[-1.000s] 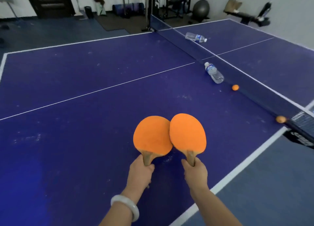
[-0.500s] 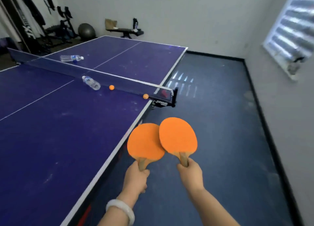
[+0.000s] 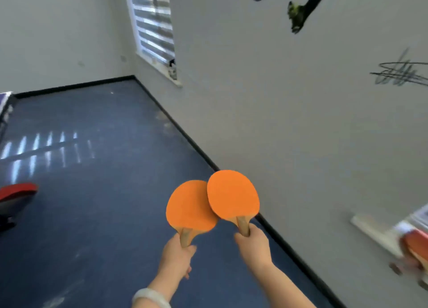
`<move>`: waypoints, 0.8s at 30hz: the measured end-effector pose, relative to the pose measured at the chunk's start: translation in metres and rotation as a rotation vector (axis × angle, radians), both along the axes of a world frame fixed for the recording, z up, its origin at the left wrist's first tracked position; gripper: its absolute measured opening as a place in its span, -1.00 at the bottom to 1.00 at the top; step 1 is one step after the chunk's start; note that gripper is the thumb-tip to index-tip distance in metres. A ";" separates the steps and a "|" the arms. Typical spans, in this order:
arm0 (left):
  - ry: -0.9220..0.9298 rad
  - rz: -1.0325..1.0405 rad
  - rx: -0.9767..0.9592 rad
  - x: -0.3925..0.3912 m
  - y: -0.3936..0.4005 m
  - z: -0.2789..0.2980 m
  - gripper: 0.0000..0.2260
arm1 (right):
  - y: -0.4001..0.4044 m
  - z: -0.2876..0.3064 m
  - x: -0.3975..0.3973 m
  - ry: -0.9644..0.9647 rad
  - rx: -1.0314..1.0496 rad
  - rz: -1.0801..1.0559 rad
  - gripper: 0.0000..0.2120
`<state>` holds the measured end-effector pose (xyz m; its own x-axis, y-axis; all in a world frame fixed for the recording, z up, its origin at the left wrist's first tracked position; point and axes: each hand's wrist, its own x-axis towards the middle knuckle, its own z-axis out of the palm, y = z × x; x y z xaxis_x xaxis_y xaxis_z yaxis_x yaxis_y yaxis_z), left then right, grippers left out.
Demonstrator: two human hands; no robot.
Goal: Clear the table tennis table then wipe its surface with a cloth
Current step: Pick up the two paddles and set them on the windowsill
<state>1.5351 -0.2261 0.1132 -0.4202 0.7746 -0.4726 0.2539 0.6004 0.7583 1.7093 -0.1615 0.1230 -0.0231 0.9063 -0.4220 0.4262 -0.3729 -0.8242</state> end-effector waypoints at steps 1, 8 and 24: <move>0.001 -0.071 0.006 0.012 0.019 -0.001 -0.85 | 0.008 0.000 0.017 -0.008 -0.003 -0.053 -0.80; 0.014 -0.582 -0.030 0.123 0.115 -0.018 -0.81 | 0.024 -0.001 0.139 -0.084 -0.034 -0.394 -0.88; 0.018 -1.067 -0.162 0.435 0.175 -0.070 -0.75 | -0.002 -0.032 0.433 -0.194 -0.165 -0.714 -0.94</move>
